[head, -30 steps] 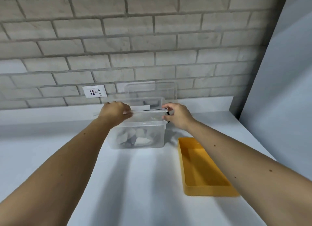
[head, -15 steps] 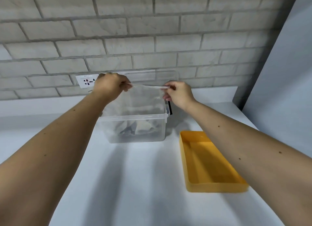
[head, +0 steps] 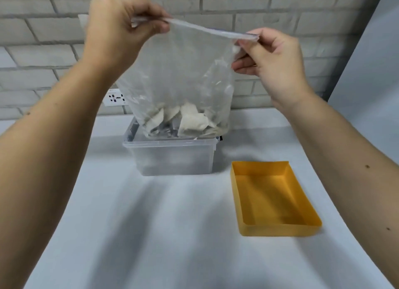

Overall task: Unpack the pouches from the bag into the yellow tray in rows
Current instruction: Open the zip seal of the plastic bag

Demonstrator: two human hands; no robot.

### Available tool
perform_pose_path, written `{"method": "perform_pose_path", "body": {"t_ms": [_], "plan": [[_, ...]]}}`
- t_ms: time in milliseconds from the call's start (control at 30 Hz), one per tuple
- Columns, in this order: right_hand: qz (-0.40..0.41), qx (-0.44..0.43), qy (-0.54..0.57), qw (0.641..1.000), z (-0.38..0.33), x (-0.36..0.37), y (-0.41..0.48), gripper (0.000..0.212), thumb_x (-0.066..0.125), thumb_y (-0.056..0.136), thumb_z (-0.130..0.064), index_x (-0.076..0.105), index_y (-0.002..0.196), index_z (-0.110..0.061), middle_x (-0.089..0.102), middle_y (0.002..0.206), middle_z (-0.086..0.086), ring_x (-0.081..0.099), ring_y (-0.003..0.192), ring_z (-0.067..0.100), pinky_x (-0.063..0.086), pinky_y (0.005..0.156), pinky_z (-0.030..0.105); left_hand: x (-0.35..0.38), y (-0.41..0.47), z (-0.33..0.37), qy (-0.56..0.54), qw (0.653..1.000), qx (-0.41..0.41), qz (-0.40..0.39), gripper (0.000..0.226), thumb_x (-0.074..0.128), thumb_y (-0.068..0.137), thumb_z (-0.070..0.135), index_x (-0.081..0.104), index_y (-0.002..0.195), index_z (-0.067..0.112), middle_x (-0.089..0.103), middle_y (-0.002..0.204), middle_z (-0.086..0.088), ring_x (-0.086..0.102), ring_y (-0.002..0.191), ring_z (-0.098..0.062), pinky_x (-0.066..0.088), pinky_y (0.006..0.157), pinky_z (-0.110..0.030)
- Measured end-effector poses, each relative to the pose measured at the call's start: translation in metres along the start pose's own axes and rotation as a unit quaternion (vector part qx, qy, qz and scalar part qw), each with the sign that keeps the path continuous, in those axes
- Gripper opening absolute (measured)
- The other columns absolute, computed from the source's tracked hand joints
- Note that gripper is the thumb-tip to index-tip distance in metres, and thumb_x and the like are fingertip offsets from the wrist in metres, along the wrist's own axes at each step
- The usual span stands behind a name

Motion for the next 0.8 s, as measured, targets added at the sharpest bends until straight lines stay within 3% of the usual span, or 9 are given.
{"method": "perform_pose_path", "body": {"t_ms": [133, 200, 367, 500, 600, 667, 733, 800], "plan": [[0.005, 0.042, 0.004, 0.999, 0.01, -0.011, -0.018, 0.017, 0.061, 0.094, -0.013, 0.065, 0.104, 0.001, 0.068, 0.076, 0.007, 0.069, 0.064, 0.017, 0.059, 0.07, 0.033, 0.01, -0.018, 0.011, 0.001, 0.999, 0.007, -0.032, 0.028, 0.068, 0.09, 0.034, 0.075, 0.108, 0.014, 0.069, 0.1, 0.007, 0.058, 0.085, 0.016, 0.049, 0.089, -0.016], [-0.002, 0.069, -0.006, 0.998, 0.023, -0.016, -0.033, 0.019, 0.062, 0.094, -0.013, 0.066, 0.105, 0.002, 0.069, 0.078, 0.008, 0.069, 0.067, 0.017, 0.06, 0.073, 0.034, 0.019, -0.035, 0.012, -0.015, 0.998, -0.001, -0.062, 0.024, 0.071, 0.089, 0.029, 0.074, 0.108, 0.015, 0.07, 0.1, 0.006, 0.06, 0.086, 0.018, 0.049, 0.088, -0.011], [-0.04, 0.134, -0.027, 0.99, 0.067, -0.021, -0.08, 0.02, 0.06, 0.095, -0.01, 0.066, 0.103, 0.007, 0.069, 0.083, 0.017, 0.069, 0.069, 0.021, 0.061, 0.076, 0.035, 0.051, -0.092, 0.003, -0.083, 0.974, -0.11, -0.181, 0.018, 0.076, 0.084, 0.024, 0.076, 0.101, 0.02, 0.071, 0.091, 0.019, 0.066, 0.074, 0.002, 0.054, 0.07, -0.012], [-0.085, 0.177, -0.041, 0.98, 0.106, -0.014, -0.113, 0.018, 0.056, 0.096, -0.002, 0.064, 0.101, 0.013, 0.067, 0.084, 0.02, 0.069, 0.068, 0.022, 0.059, 0.072, 0.028, 0.075, -0.143, -0.011, -0.114, 0.951, -0.183, -0.221, 0.012, 0.078, 0.082, 0.018, 0.077, 0.094, 0.021, 0.072, 0.074, 0.025, 0.062, 0.065, 0.007, 0.047, 0.062, -0.006], [-0.102, 0.2, -0.052, 0.973, 0.127, -0.01, -0.124, 0.014, 0.056, 0.095, 0.001, 0.065, 0.1, 0.011, 0.067, 0.083, 0.017, 0.069, 0.063, 0.016, 0.058, 0.068, 0.024, 0.088, -0.171, -0.022, -0.109, 0.937, -0.225, -0.245, 0.011, 0.077, 0.083, 0.02, 0.078, 0.093, 0.024, 0.07, 0.071, 0.028, 0.062, 0.066, 0.01, 0.044, 0.067, -0.004], [-0.098, 0.196, -0.061, 0.974, 0.129, -0.01, -0.126, 0.012, 0.058, 0.093, 0.002, 0.067, 0.1, 0.007, 0.066, 0.085, 0.017, 0.067, 0.061, 0.015, 0.058, 0.067, 0.023, 0.09, -0.179, -0.022, -0.092, 0.938, -0.23, -0.245, 0.009, 0.077, 0.085, 0.023, 0.077, 0.093, 0.028, 0.07, 0.069, 0.025, 0.063, 0.07, 0.012, 0.035, 0.075, 0.003], [-0.092, 0.158, -0.092, 0.979, 0.122, -0.012, -0.125, 0.011, 0.066, 0.09, -0.005, 0.071, 0.098, -0.009, 0.069, 0.085, 0.007, 0.064, 0.062, 0.016, 0.058, 0.068, 0.029, 0.088, -0.18, -0.017, -0.076, 0.94, -0.236, -0.233, 0.009, 0.077, 0.085, 0.028, 0.075, 0.091, 0.034, 0.066, 0.065, 0.026, 0.062, 0.071, 0.01, 0.026, 0.074, 0.01], [-0.093, 0.105, -0.135, 0.981, 0.108, -0.013, -0.123, 0.014, 0.072, 0.086, -0.016, 0.073, 0.099, -0.023, 0.071, 0.085, -0.002, 0.056, 0.06, 0.02, 0.054, 0.067, 0.037, 0.084, -0.176, -0.009, -0.072, 0.943, -0.234, -0.225, 0.009, 0.077, 0.084, 0.034, 0.073, 0.09, 0.039, 0.065, 0.069, 0.028, 0.058, 0.064, 0.002, 0.037, 0.076, -0.001]]}}
Point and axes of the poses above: each hand's wrist, its own y-axis towards the middle knuckle, its own x-axis out of the palm, z = x × y, the point moved 9 cm from there along y, towards the middle knuckle
